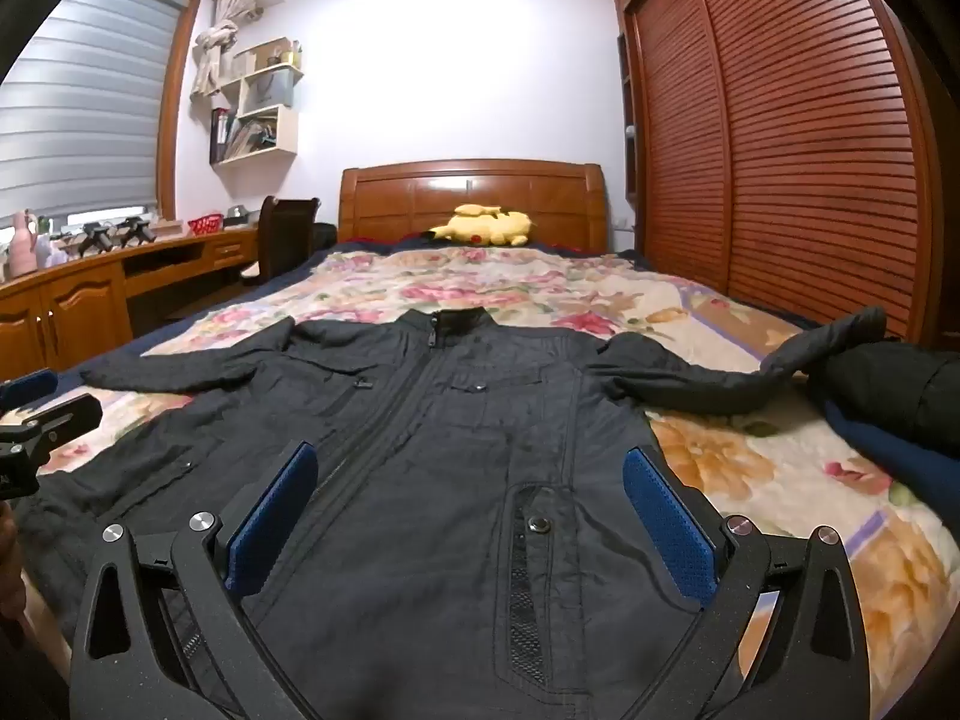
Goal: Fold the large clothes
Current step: 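Move the left tool toward the cuff of the black jacket sleeve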
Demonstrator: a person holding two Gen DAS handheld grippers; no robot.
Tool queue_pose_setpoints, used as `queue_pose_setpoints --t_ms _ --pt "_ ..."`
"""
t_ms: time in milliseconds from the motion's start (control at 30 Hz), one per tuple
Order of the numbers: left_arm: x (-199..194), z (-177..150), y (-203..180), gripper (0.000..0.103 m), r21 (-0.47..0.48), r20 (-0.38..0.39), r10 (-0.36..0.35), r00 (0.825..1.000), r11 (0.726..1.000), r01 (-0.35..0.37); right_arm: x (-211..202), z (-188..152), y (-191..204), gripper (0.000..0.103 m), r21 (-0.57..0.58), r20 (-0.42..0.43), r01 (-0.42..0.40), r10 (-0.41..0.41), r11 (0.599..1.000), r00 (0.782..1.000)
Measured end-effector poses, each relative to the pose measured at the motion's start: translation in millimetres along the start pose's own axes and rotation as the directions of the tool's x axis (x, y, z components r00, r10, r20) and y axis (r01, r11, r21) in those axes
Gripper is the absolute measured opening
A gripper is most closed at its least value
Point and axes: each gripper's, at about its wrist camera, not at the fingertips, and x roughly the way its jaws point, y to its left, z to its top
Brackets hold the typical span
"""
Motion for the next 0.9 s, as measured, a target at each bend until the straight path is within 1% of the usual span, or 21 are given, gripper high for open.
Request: queue_pose_setpoints --t_ms 900 --pt "-1.3 1.7 1.3 0.103 0.000 0.004 0.003 1.000 1.000 -0.003 -0.1 -0.1 -0.5 0.103 0.005 -0.005 -0.001 0.001 1.000 1.000"
